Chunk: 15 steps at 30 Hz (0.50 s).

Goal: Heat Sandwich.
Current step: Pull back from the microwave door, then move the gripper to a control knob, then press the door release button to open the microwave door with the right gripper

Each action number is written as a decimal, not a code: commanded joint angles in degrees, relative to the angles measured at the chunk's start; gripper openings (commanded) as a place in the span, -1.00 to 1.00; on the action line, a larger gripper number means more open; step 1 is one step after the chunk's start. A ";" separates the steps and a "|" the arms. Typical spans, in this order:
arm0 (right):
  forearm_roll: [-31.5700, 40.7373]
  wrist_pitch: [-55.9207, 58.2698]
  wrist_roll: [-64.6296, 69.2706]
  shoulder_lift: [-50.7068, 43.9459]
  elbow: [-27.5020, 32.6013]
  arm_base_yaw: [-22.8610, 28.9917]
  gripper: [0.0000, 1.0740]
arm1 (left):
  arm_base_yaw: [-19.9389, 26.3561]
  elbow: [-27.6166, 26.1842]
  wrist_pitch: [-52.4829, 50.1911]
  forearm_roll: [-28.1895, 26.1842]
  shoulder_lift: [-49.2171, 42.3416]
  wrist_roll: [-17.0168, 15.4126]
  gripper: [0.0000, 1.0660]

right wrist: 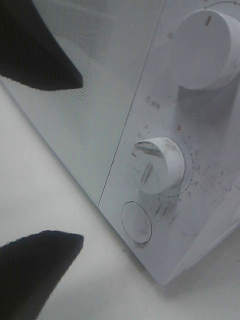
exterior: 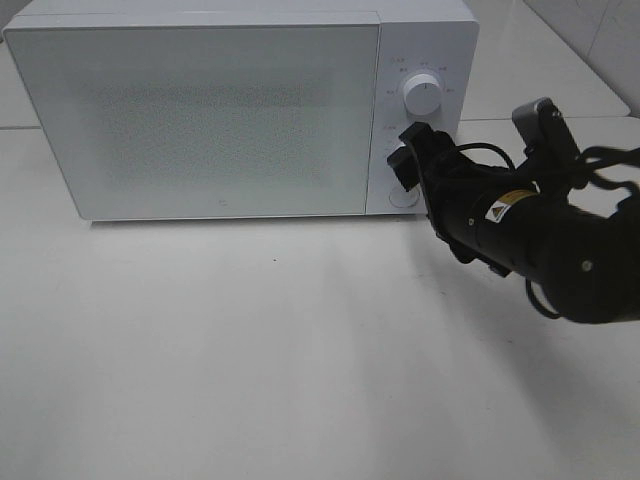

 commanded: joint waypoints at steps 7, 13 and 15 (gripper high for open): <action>-10.20 37.41 -31.57 -14.32 -1.72 -8.94 0.42 | -0.06 0.23 -0.80 -0.46 -1.43 -0.17 0.90; -17.30 58.84 -44.86 -19.48 -6.53 -11.34 0.42 | -0.06 0.23 -0.80 -0.46 -1.43 -0.17 0.90; -18.56 61.59 -45.66 -20.34 -7.22 -11.46 0.42 | -0.06 0.23 -0.80 -0.46 -1.43 -0.17 0.90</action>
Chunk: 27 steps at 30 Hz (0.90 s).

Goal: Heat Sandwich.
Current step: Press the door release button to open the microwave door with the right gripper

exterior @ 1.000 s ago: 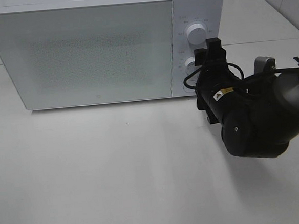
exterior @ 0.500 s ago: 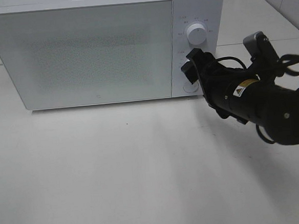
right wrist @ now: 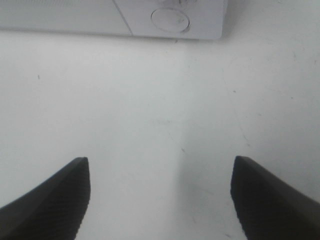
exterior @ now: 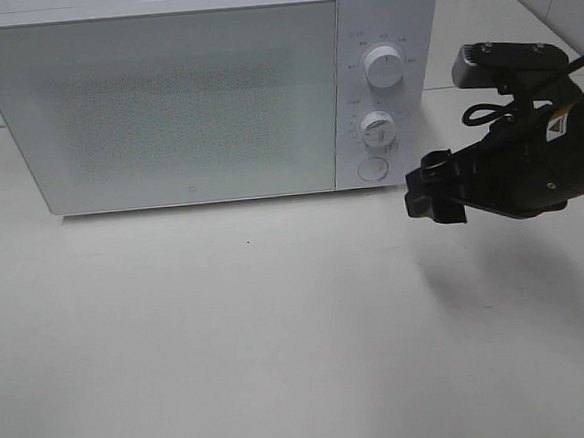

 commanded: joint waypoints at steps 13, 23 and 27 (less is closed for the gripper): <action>-5.21 24.69 -3.84 -18.56 -3.90 -0.46 0.43 | -0.06 0.23 -0.80 -0.46 -1.43 -0.17 0.90; -5.21 38.04 -3.84 -32.89 -3.90 -0.46 0.42 | -0.06 0.23 -0.80 -0.46 -1.43 -0.17 0.90; -5.21 40.68 -3.84 -36.96 -3.90 -0.46 0.42 | -0.06 0.23 -0.80 -0.46 -1.43 -0.17 0.90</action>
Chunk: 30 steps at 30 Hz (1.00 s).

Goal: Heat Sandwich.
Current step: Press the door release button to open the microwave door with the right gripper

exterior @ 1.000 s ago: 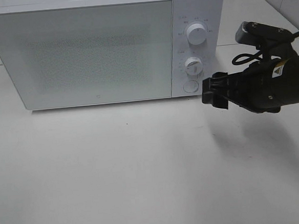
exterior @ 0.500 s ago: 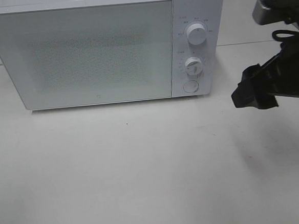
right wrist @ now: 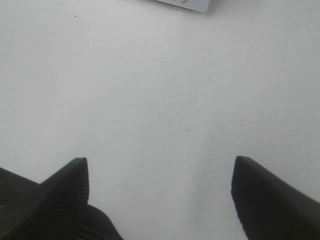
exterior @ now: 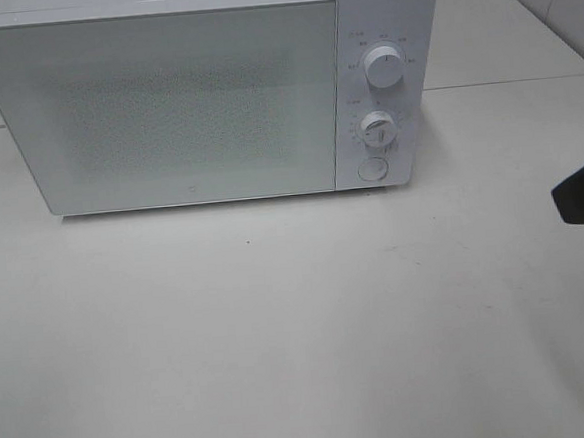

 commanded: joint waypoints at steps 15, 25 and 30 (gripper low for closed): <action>-4.47 14.32 1.15 -25.55 -0.17 -4.47 0.42 | -0.06 0.23 -0.80 -0.46 -1.43 -0.17 0.90; -4.35 12.61 2.35 -37.82 3.32 -13.64 0.42 | -0.06 0.23 -0.80 -0.46 -1.43 -0.17 0.90; -4.18 10.20 2.75 -44.40 7.16 -17.82 0.42 | -0.06 0.23 -0.80 -0.46 -1.43 -0.17 0.90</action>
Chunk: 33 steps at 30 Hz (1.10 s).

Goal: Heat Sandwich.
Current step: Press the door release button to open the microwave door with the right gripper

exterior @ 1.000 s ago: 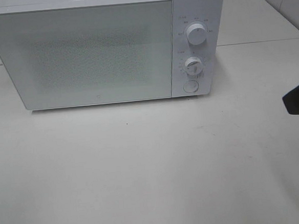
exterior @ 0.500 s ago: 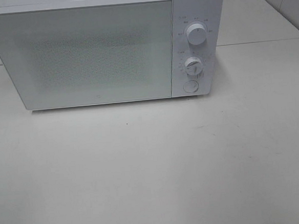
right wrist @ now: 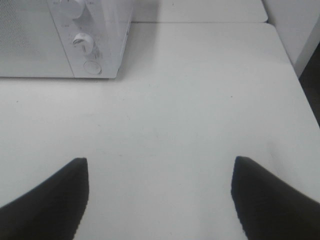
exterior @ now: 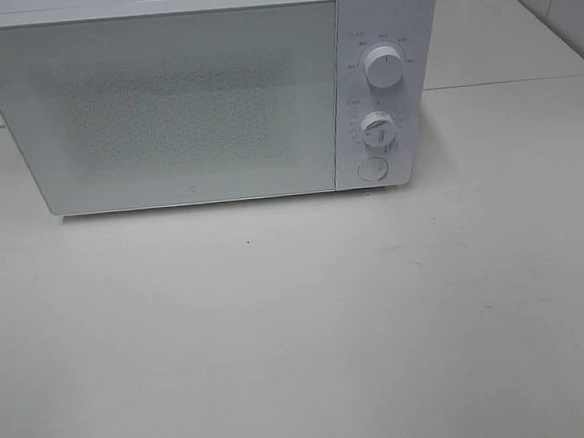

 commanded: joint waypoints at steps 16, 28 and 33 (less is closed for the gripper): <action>-0.29 -1.09 1.55 -7.96 4.87 -4.35 0.42 | -0.06 0.23 -0.80 -0.46 -1.43 -0.17 0.90; -0.06 1.55 2.41 -7.96 6.25 -4.35 0.42 | -0.06 0.23 -0.80 -0.40 -1.43 -0.17 0.90; -0.06 1.55 2.41 -7.96 6.25 -4.35 0.42 | -0.06 0.23 -0.80 -0.40 -1.43 -0.17 0.90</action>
